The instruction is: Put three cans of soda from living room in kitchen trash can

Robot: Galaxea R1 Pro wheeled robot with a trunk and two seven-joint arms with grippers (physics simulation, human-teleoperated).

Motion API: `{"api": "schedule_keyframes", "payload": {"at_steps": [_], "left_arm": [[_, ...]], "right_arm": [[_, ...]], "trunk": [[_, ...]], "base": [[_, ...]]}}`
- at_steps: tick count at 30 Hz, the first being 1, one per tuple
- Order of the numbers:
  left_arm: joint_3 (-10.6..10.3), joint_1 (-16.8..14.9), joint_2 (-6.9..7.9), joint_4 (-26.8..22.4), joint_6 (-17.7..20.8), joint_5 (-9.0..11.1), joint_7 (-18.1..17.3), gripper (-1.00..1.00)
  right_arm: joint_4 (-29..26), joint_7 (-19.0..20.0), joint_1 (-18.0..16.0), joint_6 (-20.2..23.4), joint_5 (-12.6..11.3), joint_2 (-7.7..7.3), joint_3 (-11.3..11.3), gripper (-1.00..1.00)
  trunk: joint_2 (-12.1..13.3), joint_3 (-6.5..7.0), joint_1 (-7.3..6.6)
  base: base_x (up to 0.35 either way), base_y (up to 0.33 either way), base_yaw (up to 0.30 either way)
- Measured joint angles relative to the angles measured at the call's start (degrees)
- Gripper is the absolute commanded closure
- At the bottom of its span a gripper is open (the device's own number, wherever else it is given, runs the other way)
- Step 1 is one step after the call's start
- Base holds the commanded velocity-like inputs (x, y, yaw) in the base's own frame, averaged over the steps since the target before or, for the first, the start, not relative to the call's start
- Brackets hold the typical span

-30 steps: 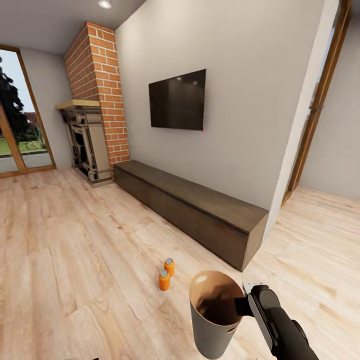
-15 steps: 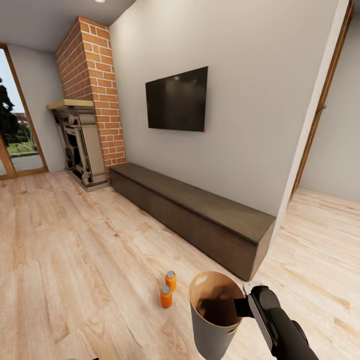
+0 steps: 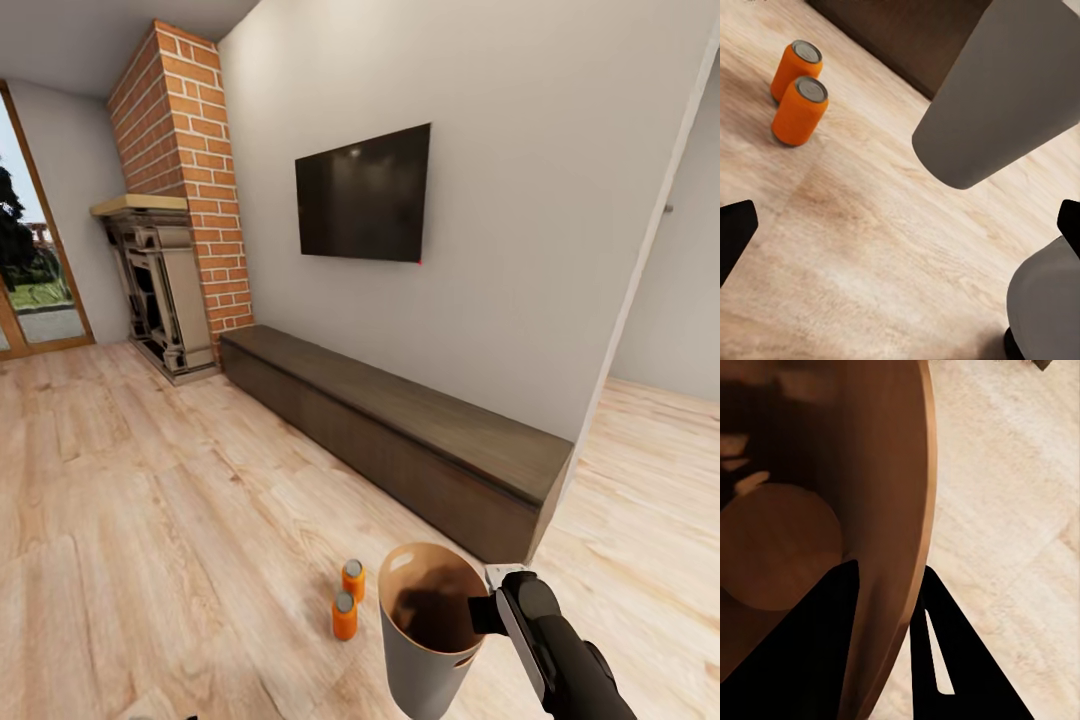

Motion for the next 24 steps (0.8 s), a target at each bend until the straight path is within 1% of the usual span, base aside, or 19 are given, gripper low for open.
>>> {"api": "schedule_keyframes", "payload": {"at_steps": [4, 9, 12, 16, 20, 24], "left_arm": [[0.0, 0.0, 0.0, 0.0, 0.0, 0.0, 0.0, -1.0], [0.0, 0.0, 0.0, 0.0, 0.0, 0.0, 0.0, -1.0], [0.0, 0.0, 0.0, 0.0, 0.0, 0.0, 0.0, -1.0], [0.0, 0.0, 0.0, 0.0, 0.0, 0.0, 0.0, -1.0], [0.0, 0.0, 0.0, 0.1, 0.0, 0.0, 0.0, -1.0], [0.0, 0.0, 0.0, 0.1, 0.0, 0.0, 0.1, -1.0]], "right_arm": [[0.0, 0.0, 0.0, 0.0, -0.1, 0.0, 0.0, 1.0], [0.0, 0.0, 0.0, 0.0, 0.0, 0.0, 0.0, 1.0], [0.0, 0.0, 0.0, 0.0, -0.5, 0.01, 0.0, 1.0], [0.0, 0.0, 0.0, 0.0, 0.1, 0.0, 0.0, 1.0], [0.0, 0.0, 0.0, 0.0, -0.2, 0.0, 0.0, 1.0], [0.0, 0.0, 0.0, 0.0, 0.6, 0.0, 0.0, 1.0]], "trunk": [[0.0, -0.05, 0.0], [0.0, -0.12, 0.0], [0.0, -0.09, 0.0], [0.0, 0.01, 0.0], [0.0, 0.16, 0.0], [0.0, 0.23, 0.0]], "base": [[0.153, 0.004, 0.0], [0.051, 0.001, -0.011], [0.01, 0.0, -0.146], [0.004, 0.0, -0.211], [0.001, 0.0, -0.231], [0.0, 0.0, -0.09]]}}
